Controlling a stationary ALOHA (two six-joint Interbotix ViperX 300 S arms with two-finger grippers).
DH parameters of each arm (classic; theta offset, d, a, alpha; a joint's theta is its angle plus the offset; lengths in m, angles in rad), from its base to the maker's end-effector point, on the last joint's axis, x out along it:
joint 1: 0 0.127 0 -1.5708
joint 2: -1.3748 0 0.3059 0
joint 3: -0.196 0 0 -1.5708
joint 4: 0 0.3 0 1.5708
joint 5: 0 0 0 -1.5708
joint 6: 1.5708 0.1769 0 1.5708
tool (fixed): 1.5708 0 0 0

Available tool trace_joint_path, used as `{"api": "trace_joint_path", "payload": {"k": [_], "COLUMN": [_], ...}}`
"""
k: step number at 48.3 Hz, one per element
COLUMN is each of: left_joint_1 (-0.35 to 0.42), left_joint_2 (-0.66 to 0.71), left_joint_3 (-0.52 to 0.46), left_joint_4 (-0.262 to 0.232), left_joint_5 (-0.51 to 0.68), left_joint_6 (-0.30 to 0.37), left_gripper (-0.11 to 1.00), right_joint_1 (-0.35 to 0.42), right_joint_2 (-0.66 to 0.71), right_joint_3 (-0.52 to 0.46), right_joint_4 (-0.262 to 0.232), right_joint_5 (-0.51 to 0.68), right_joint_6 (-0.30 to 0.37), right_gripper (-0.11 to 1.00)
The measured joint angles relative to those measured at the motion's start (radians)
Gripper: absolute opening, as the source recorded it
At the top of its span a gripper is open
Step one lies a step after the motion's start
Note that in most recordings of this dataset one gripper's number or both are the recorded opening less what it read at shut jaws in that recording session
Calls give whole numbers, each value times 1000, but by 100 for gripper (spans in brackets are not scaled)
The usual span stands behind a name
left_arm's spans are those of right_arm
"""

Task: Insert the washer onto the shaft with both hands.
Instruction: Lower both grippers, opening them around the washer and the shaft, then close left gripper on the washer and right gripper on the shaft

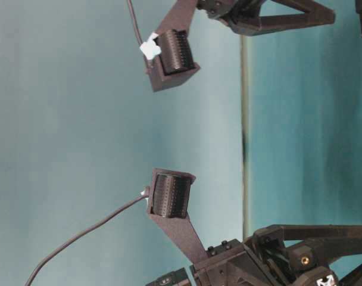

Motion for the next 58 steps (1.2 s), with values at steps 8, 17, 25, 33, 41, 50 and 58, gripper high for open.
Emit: {"api": "trace_joint_path", "payload": {"k": [8,17,25,33,41,50,58], "left_joint_1": [6,9,9,8,9,9,9], "left_joint_2": [0,2,3,5,5,5,5], "left_joint_3": [2,2,2,2,2,2,2], "left_joint_4": [0,0,0,0,0,0,0], "left_joint_5": [-2,-2,0,-2,-2,-2,-2], "left_joint_6": [2,2,2,2,2,2,2], "left_gripper": [72,72,72,72,72,72,72], "right_joint_1": [-2,0,-2,2,2,5,5], "right_joint_2": [12,18,23,29,29,31,31], "right_joint_3": [2,2,2,3,5,8,8], "right_joint_4": [5,6,6,11,17,23,23], "right_joint_5": [-15,-18,-18,-17,-18,-20,-20], "right_joint_6": [0,0,0,0,0,0,0], "right_gripper": [88,88,88,88,88,88,87]}}
